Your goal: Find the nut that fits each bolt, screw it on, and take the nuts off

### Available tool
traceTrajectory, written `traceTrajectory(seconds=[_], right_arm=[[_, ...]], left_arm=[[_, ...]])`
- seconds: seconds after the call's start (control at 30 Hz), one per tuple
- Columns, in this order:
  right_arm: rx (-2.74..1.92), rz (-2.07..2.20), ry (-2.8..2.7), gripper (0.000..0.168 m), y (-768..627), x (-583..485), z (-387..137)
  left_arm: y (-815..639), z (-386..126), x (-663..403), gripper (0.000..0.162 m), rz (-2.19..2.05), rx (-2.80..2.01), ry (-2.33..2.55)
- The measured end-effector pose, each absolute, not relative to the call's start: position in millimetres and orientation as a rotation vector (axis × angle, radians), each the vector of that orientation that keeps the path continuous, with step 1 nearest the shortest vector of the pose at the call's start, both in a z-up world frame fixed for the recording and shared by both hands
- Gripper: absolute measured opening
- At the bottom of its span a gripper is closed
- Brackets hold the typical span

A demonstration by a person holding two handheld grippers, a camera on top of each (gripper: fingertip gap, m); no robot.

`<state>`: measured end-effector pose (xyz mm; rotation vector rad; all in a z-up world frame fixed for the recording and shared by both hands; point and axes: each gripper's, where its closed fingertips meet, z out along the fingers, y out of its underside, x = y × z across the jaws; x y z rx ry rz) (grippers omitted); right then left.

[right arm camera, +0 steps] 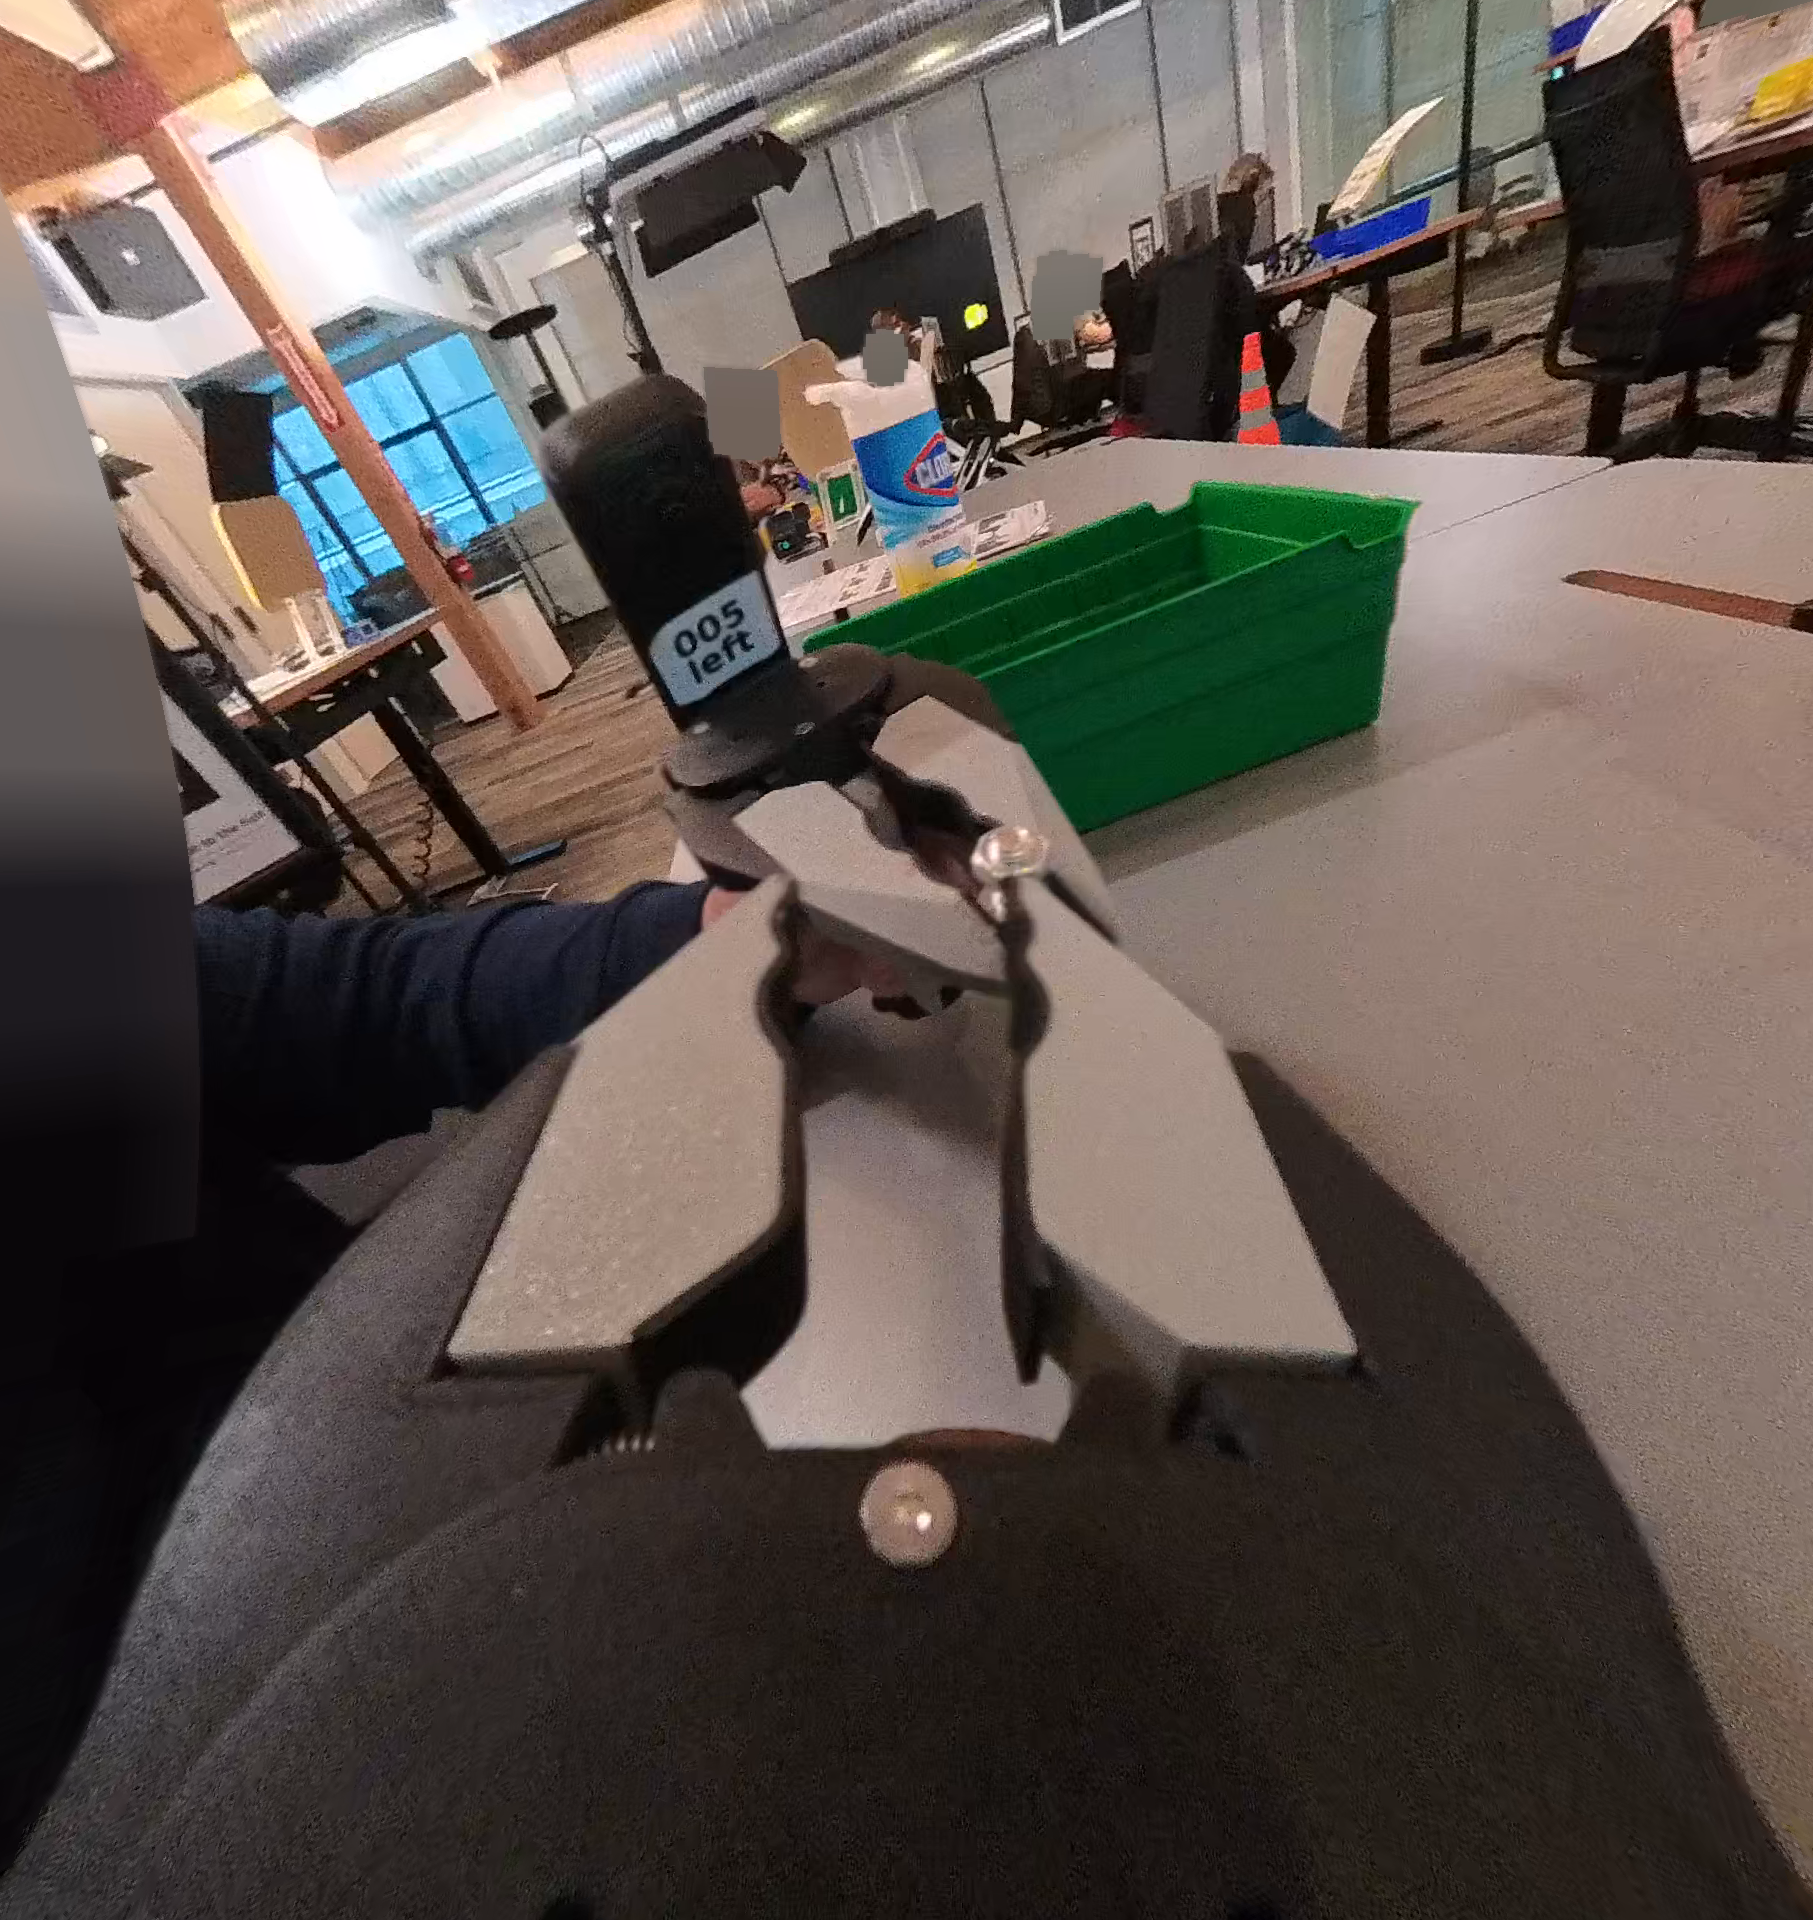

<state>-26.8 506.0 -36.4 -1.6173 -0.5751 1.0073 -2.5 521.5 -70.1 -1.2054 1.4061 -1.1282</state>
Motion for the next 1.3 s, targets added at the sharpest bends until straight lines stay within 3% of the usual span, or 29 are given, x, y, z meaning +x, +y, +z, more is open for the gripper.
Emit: traceTrajectory(seconds=[0.03, 0.07, 0.17, 0.23, 0.27, 0.37, 0.47, 0.53, 0.57, 0.7, 0.77, 0.83, 1.07, 1.17, 1.3], right_arm=[[-1.581, 1.058, -0.632, 0.003, 497, -29, -31], [-1.555, 1.105, -0.627, 0.005, 494, -29, -25], [-1.588, 1.054, -0.481, 0.035, 514, -12, -28], [-1.671, 0.981, -0.429, 0.042, 527, -8, -41], [-1.682, 0.981, -0.438, 0.041, 528, -11, -44], [-1.720, 0.863, -0.478, 0.011, 530, -17, -52], [-1.778, 0.662, -0.450, 0.011, 536, -10, -56], [-1.775, 0.468, -0.397, 0.011, 536, 13, -49], [-1.750, 0.362, -0.363, 0.011, 531, 30, -36], [-1.698, -0.104, -0.168, 0.011, 486, 146, 31], [-1.832, -0.263, -0.047, 0.011, 465, 216, 35], [-2.045, -0.397, 0.066, 0.011, 452, 285, 9], [-2.819, -0.398, 0.171, 0.013, 432, 383, -174], [-2.657, -0.468, 0.236, 0.019, 448, 396, -145], [-2.290, -0.520, 0.162, 0.028, 470, 364, -42]], left_arm=[[524, -69, -3, 0.012, -1.127, -1.210, 1.393], [525, -69, -4, 0.013, -1.140, -1.214, 1.392], [521, -68, -4, 0.013, -1.165, -1.197, 1.403], [517, -72, -2, 0.012, -1.144, -1.200, 1.430], [515, -74, 0, 0.012, -1.126, -1.198, 1.441], [515, -81, 5, 0.012, -1.058, -1.216, 1.456], [522, -88, 10, 0.013, -0.974, -1.245, 1.443], [523, -100, 13, 0.043, -0.984, -1.312, 1.471], [521, -105, 14, 0.047, -1.009, -1.343, 1.490], [521, -120, 16, 0.045, -0.991, -1.402, 1.540], [519, -123, 17, 0.042, -0.984, -1.400, 1.558], [518, -126, 18, 0.041, -0.962, -1.403, 1.575], [517, -130, 17, 0.036, -0.908, -1.370, 1.598], [520, -131, 14, 0.036, -0.907, -1.380, 1.590], [526, -130, 13, 0.036, -0.930, -1.412, 1.564]])
